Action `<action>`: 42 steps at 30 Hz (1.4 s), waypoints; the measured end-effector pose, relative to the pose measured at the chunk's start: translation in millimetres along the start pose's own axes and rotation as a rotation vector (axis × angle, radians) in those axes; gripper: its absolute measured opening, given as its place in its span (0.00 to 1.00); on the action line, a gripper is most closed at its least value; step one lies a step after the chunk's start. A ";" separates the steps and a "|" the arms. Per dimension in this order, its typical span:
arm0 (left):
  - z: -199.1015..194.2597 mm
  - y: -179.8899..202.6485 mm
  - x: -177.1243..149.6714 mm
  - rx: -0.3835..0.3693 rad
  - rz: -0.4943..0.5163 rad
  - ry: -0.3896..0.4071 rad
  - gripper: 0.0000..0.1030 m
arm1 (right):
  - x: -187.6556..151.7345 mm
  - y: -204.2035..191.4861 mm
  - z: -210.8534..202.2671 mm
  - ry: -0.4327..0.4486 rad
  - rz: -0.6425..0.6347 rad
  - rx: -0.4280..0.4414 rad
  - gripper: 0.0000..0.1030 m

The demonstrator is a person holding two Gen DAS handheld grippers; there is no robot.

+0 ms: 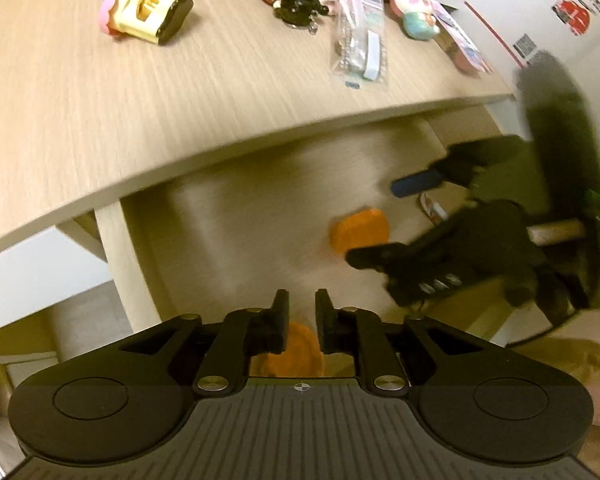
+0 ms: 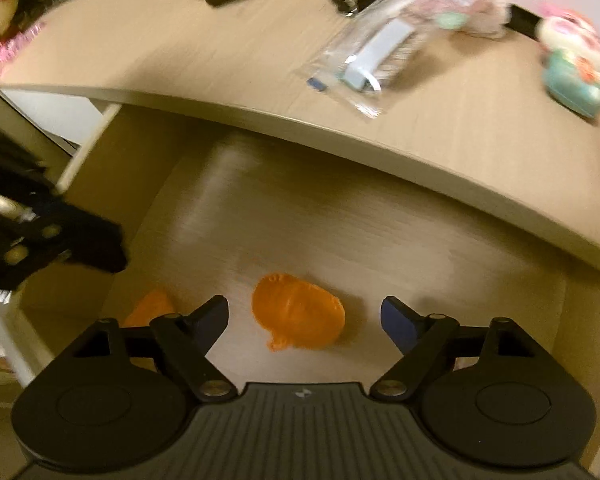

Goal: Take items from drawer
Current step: 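Grasp the large orange pumpkin toy with the right tool while the left grasps the small orange toy, then carry both orange toys up onto the desk and open both tools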

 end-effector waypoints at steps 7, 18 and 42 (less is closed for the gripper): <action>-4.0 5.7 -14.6 0.039 0.096 0.007 0.17 | -2.3 -4.7 23.0 -0.085 -0.076 -0.031 0.74; 9.2 4.6 -21.9 -0.006 0.068 -0.116 0.17 | -17.4 18.9 -7.8 -0.038 -0.033 -0.043 0.56; 65.4 -22.9 -16.3 0.079 -0.244 -0.237 0.18 | -85.2 73.0 -72.4 0.068 0.152 -0.111 0.57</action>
Point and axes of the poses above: each gripper's, at about its wrist camera, not at the fingertips, and z roughly the way its jaws point, y to its right, x to its top, the point moved 5 cm from there along z, roughly the way its jaws point, and after that the axes turned 9 degrees about -x, right-handed, at the moved point
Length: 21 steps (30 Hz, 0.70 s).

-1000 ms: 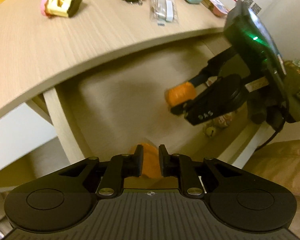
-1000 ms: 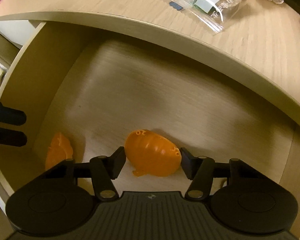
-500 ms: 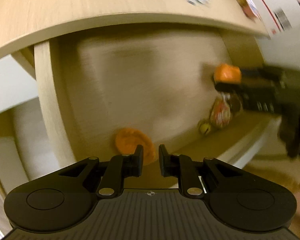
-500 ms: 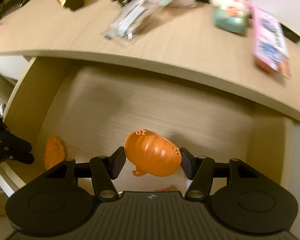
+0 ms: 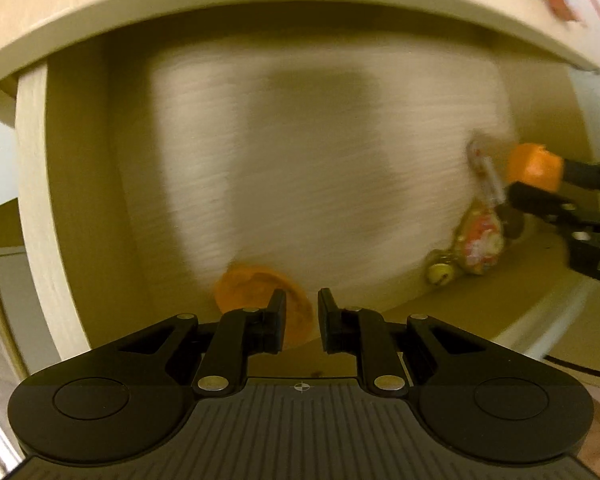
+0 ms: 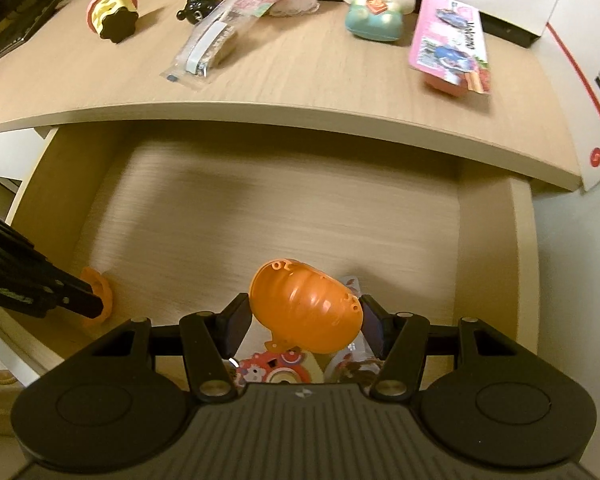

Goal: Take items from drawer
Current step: 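Carry both orange toys up onto the desk and open both tools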

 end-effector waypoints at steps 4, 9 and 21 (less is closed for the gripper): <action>14.7 -7.0 0.1 0.013 0.016 -0.016 0.18 | -3.5 6.1 -6.7 0.014 -0.011 0.002 0.57; 26.5 -3.4 3.6 -0.048 0.068 0.001 0.12 | -4.2 -2.1 -7.5 0.028 -0.017 0.010 0.57; -26.6 15.4 -9.3 -0.117 0.326 0.252 0.09 | -11.8 -9.5 -29.1 0.056 -0.015 0.024 0.57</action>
Point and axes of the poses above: each gripper's, at about its wrist camera, not at the fingertips, and z roughly the way its jaws point, y to its right, x to its top, the point moved 5 cm from there along z, roughly the way its jaws point, and after that the axes turned 9 degrees about -x, right-handed, at the moved point
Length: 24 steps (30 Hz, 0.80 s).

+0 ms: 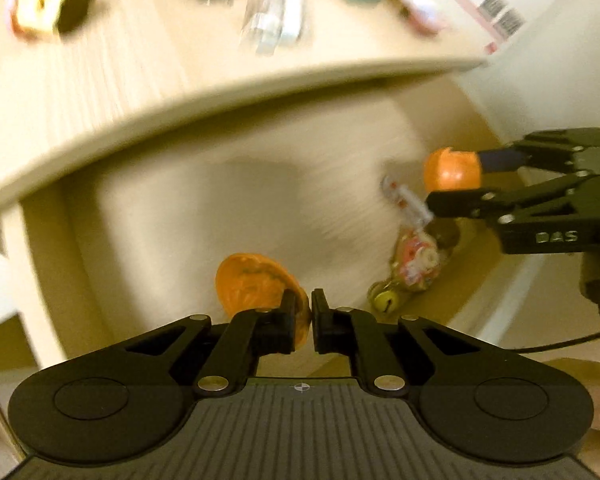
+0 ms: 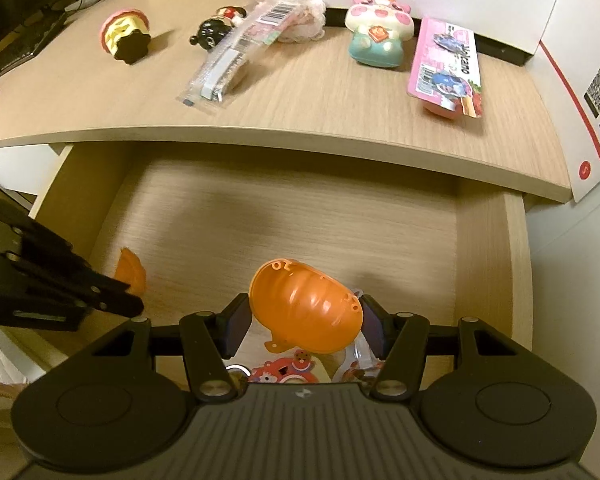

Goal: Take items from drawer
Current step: 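Carry both orange toys up onto the desk and open both tools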

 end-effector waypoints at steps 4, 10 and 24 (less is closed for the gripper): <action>-40.0 14.2 15.5 -0.047 0.009 0.120 0.09 | 3.4 2.3 -15.4 0.034 0.009 -0.010 0.57; -100.3 12.9 76.7 -0.008 0.073 0.342 0.10 | 56.7 12.5 -41.7 0.162 0.041 -0.048 0.57; -52.6 -55.3 128.3 0.037 -0.068 0.331 0.15 | 159.0 -19.1 22.6 0.261 -0.104 -0.056 0.57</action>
Point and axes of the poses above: each gripper's, at about its wrist camera, not at the fingertips, and z roughly the way its jaws point, y to its right, x to its top, the point moved 5 cm from there along z, roughly the way its jaws point, and after that the axes turned 9 degrees about -x, right-handed, at the moved point
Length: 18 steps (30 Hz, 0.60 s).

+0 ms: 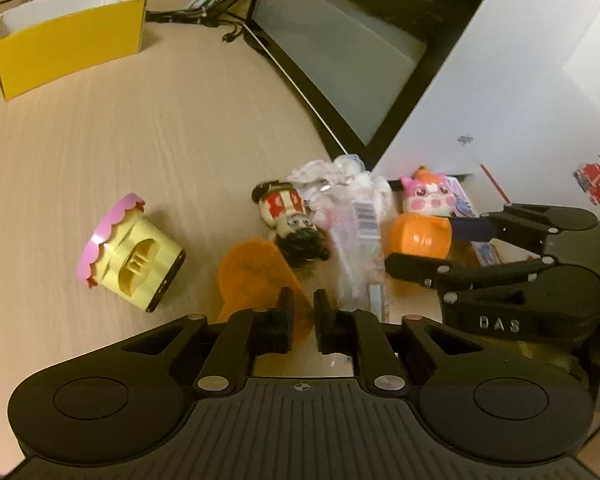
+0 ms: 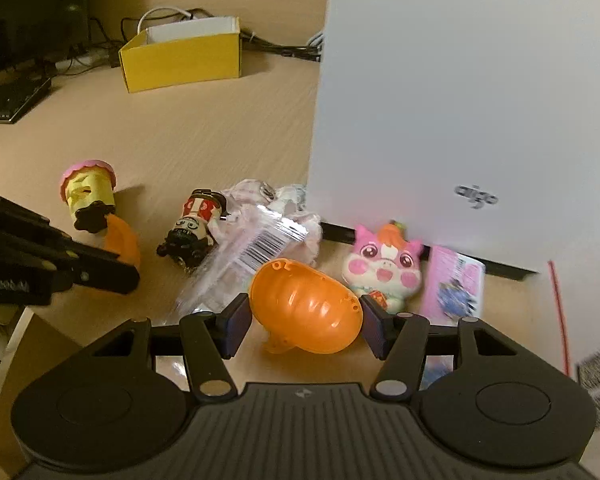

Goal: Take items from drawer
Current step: 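Carry both orange toys up onto the desk and open both tools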

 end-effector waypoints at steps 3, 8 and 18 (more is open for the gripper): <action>4.9 -0.3 1.8 0.003 0.017 0.008 0.15 | 4.8 -9.4 7.3 0.007 -0.045 0.023 0.57; 5.9 -4.8 3.8 0.009 0.013 0.024 0.16 | 9.9 -19.8 20.9 -0.013 -0.110 0.001 0.57; -23.1 -1.0 10.8 -0.009 0.026 0.141 0.16 | 14.8 5.8 -9.8 0.081 -0.037 -0.002 0.78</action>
Point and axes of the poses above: each gripper's, at about its wrist camera, not at the fingertips, and z roughly the way its jaws point, y to its right, x to its top, the point moved 5 cm from there along z, roughly the way its jaws point, and after that the axes turned 9 degrees about -x, right-handed, at the moved point
